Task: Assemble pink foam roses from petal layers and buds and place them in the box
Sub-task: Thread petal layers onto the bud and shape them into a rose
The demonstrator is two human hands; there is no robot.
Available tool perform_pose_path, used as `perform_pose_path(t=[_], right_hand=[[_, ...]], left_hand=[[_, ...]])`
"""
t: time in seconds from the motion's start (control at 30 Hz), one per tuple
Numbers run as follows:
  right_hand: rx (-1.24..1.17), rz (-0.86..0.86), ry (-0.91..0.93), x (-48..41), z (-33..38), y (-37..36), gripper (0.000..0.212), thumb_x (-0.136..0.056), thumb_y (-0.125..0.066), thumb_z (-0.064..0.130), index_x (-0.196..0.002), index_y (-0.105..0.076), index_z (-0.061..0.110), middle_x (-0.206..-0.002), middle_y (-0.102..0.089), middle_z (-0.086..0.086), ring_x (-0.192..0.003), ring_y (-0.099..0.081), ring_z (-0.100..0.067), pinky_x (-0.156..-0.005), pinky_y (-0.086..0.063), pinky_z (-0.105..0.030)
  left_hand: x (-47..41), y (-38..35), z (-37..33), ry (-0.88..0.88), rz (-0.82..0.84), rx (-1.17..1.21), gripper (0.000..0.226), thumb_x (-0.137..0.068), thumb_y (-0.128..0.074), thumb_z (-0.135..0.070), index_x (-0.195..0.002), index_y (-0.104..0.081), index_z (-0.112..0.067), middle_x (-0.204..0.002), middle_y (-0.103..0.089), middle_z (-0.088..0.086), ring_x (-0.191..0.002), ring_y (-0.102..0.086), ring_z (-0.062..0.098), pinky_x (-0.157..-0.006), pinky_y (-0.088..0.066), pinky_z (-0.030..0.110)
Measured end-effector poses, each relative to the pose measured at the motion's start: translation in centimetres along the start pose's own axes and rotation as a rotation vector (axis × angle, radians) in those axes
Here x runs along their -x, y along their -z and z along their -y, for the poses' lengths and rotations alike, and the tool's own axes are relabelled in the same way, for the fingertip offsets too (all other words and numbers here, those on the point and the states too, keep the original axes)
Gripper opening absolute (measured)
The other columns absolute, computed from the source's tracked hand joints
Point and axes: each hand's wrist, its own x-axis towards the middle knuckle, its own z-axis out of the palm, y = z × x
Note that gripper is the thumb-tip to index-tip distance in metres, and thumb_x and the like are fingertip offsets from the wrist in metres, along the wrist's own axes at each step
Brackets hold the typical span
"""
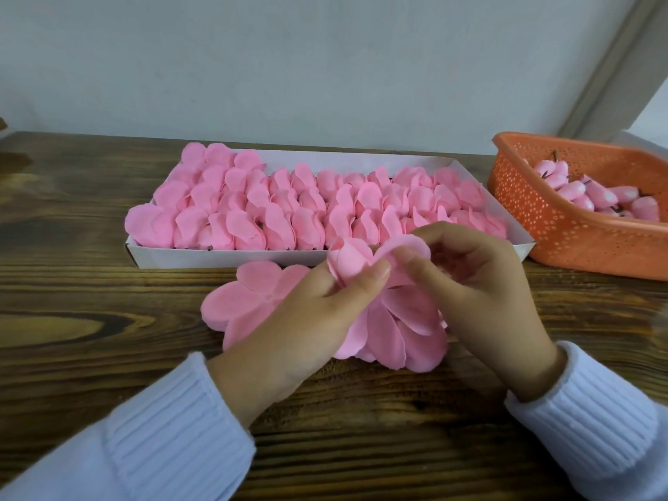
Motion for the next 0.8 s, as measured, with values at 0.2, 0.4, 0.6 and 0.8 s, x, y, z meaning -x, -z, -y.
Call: perform_pose_path(t=[0.2,0.4,0.6,0.8], right_hand=[[0.054,-0.036,0.091,0.04,-0.1,0.05,0.008,-0.085,-0.064,0.014,-0.083,-0.069,0.02,-0.078,-0.068,0.005,-0.069,-0.064,-0.014,-0.065,-0.052,-0.024],[0.062,-0.044,0.113,0.12,-0.13,0.09,0.011,-0.086,-0.065,0.015,-0.081,-0.066,0.025,-0.076,-0.067,0.007,-0.066,-0.062,-0.009,-0.063,-0.05,-0.02],[0.07,-0.077,0.117,0.33,-0.23,-0.06,0.01,-0.084,-0.066,0.013,-0.078,-0.066,0.021,-0.072,-0.066,0.004,-0.063,-0.06,-0.008,-0.062,-0.046,-0.014],[0.052,-0.082,0.176,0.46,0.07,-0.07,0.006,-0.085,-0.065,0.021,-0.079,-0.066,0.02,-0.071,-0.065,0.005,-0.063,-0.061,-0.009,-0.063,-0.048,-0.018]], left_hand=[[-0.11,0.21,0.03,-0.025,0.013,-0.017,0.046,-0.085,-0.049,-0.05,-0.122,-0.06,-0.025,-0.1,-0.074,-0.002,-0.096,-0.067,0.01,-0.095,-0.049,0.04],[0.1,0.2,-0.24,-0.013,0.019,-0.004,0.047,-0.087,-0.05,-0.055,-0.121,-0.061,-0.024,-0.111,-0.072,-0.001,-0.11,-0.064,0.013,-0.103,-0.045,0.042],[0.57,-0.38,-0.8,-0.121,0.09,-0.254,0.021,-0.085,-0.051,-0.046,-0.076,-0.066,-0.034,-0.062,-0.064,-0.026,-0.063,-0.058,-0.014,-0.06,-0.041,0.001],[0.73,-0.29,-0.62,-0.192,0.118,-0.282,0.014,-0.085,-0.051,-0.045,-0.087,-0.062,-0.035,-0.065,-0.062,-0.029,-0.068,-0.058,-0.013,-0.062,-0.042,0.003]])
